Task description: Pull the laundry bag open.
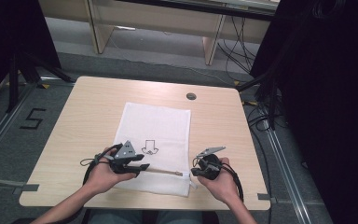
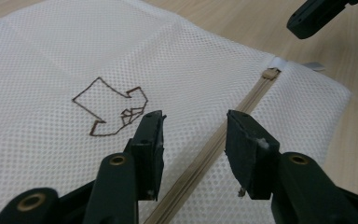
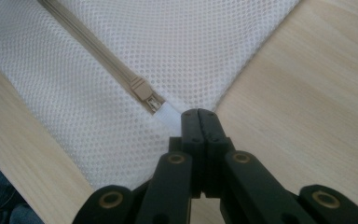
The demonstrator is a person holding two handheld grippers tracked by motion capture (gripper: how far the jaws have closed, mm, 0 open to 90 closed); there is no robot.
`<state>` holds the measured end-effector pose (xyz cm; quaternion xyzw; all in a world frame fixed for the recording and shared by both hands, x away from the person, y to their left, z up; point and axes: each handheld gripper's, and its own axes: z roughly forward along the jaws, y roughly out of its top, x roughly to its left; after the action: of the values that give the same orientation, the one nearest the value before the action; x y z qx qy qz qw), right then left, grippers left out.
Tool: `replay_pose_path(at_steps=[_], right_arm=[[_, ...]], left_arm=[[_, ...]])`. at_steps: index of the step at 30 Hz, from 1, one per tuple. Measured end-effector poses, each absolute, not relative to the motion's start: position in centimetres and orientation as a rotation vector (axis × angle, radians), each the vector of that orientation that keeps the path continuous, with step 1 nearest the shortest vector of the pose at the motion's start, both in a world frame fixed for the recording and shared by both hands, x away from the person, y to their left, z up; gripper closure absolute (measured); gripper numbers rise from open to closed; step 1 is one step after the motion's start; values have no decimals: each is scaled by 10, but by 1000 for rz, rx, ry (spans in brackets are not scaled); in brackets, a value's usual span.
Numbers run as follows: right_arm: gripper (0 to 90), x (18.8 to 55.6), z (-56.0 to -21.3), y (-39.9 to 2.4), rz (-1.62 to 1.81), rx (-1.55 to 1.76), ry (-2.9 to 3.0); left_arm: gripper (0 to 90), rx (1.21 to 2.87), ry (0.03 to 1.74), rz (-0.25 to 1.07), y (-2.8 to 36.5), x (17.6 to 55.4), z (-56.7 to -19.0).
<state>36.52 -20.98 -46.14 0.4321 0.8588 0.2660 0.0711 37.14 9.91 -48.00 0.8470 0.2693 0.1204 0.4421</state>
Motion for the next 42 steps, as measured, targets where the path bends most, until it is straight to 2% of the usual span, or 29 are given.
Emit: replay_pose_path(at_steps=[7, 22, 28, 42], right_arm=[[900, 365, -468, -204, 773, 1299, 2611], [900, 377, -475, -194, 805, 1271, 2632], [900, 377, -482, -190, 787, 1353, 2646], [900, 375, -487, -186, 753, 1258, 2669]], left_arm=[[574, 2115, 586, 269, 79, 371, -477], [589, 2172, 539, 190, 45, 373, -485], [627, 2188, 497, 176, 30, 378, -489], [705, 2229, 417, 115, 1, 386, -505]])
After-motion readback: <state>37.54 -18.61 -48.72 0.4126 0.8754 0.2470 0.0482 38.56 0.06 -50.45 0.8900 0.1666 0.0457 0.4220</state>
